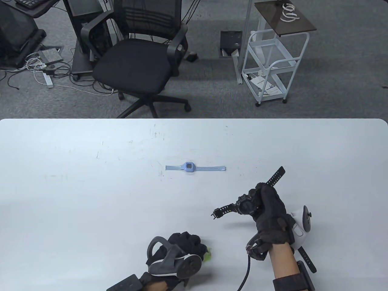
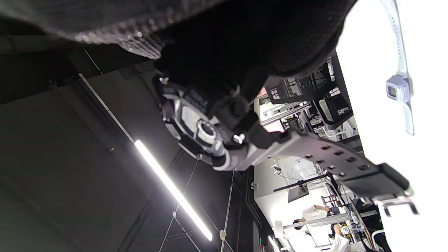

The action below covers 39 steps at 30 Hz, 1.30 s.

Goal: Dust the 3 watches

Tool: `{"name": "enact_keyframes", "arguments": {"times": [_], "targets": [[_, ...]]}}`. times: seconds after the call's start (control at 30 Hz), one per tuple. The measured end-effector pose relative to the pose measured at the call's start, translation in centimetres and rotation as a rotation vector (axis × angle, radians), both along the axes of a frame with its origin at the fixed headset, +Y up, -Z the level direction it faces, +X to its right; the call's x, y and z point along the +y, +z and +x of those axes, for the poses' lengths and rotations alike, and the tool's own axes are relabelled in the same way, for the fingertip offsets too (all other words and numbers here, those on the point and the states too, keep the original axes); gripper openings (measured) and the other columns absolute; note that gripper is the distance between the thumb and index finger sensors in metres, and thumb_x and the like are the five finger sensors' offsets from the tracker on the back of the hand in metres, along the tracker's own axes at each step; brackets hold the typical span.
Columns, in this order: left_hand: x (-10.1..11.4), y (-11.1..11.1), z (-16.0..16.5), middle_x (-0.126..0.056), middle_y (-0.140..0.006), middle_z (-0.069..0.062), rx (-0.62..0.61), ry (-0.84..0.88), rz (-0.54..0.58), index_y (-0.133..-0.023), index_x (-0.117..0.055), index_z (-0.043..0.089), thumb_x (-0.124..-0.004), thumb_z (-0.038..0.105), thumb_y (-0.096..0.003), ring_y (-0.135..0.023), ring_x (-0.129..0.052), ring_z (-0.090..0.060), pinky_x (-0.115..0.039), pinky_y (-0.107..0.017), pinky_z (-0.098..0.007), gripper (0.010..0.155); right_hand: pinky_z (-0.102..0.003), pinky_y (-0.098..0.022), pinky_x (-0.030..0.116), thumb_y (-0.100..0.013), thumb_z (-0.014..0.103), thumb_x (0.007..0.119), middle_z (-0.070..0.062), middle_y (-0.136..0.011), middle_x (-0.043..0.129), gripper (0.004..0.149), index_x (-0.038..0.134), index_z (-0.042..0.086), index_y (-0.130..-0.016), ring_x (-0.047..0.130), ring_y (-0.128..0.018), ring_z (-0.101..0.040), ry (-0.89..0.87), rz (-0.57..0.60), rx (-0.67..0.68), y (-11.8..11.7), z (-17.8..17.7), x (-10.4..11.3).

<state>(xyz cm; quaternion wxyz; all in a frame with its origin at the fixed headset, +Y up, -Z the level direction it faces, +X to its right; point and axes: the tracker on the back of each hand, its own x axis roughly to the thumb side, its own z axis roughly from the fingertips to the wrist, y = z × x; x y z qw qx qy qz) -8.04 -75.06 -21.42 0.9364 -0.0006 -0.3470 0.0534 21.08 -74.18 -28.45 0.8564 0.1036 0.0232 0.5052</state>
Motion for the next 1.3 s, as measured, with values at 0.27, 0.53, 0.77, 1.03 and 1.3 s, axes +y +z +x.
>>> {"name": "enact_keyframes", "arguments": {"times": [0.27,0.53,0.77,1.03,1.3], "targets": [[3.8,-3.4,-9.2,-0.089,-0.093,-0.011,0.244,0.788,-0.317,-0.087,-0.088,0.019,-0.085,0.035,-0.0494,-0.08,-0.097,-0.043,-0.077,-0.059,-0.067,0.041,-0.042,-0.057,0.081,-0.07,0.052,0.067,0.003,-0.09,0.084,0.046,0.063,0.019,-0.103,0.096,-0.074,-0.013,-0.005,-0.009,0.035,-0.1,0.0,0.0],[3.2,-4.6,-14.5,-0.083,-0.096,-0.013,0.356,1.216,-0.449,-0.09,-0.082,0.016,-0.08,0.036,-0.0522,-0.082,-0.094,-0.045,-0.075,-0.058,-0.071,0.043,-0.042,-0.056,0.081,-0.07,0.052,0.067,0.003,-0.09,0.085,0.046,0.063,0.019,-0.103,0.097,-0.073,-0.013,0.033,-0.026,0.075,-0.2,-0.7,-0.3],[2.5,-4.3,-11.6,-0.072,-0.105,-0.014,0.134,1.347,-0.615,-0.092,-0.079,0.016,-0.078,0.035,-0.0534,-0.094,-0.081,-0.05,-0.067,-0.062,-0.078,0.043,-0.042,-0.056,0.081,-0.069,0.051,0.067,0.003,-0.09,0.085,0.046,0.063,0.019,-0.103,0.097,-0.074,-0.013,0.099,-0.028,0.157,-0.1,-2.8,-0.6],[2.5,-2.4,-6.0,-0.065,-0.108,-0.017,0.007,1.199,-0.632,-0.091,-0.082,0.015,-0.08,0.034,-0.0522,-0.098,-0.075,-0.053,-0.064,-0.062,-0.08,0.043,-0.041,-0.056,0.082,-0.067,0.049,0.067,0.004,-0.092,0.083,0.046,0.062,0.02,-0.103,0.097,-0.075,-0.012,0.197,-0.057,0.178,0.8,-5.9,-1.1],[2.1,-1.2,-4.6,-0.072,-0.105,-0.015,0.065,1.168,-0.445,-0.093,-0.083,0.018,-0.083,0.034,-0.0525,-0.081,-0.094,-0.045,-0.075,-0.058,-0.073,0.043,-0.039,-0.056,0.084,-0.065,0.048,0.067,0.004,-0.092,0.083,0.046,0.061,0.021,-0.103,0.099,-0.073,-0.01,0.119,-0.131,0.175,1.4,-7.2,-2.1]]}}
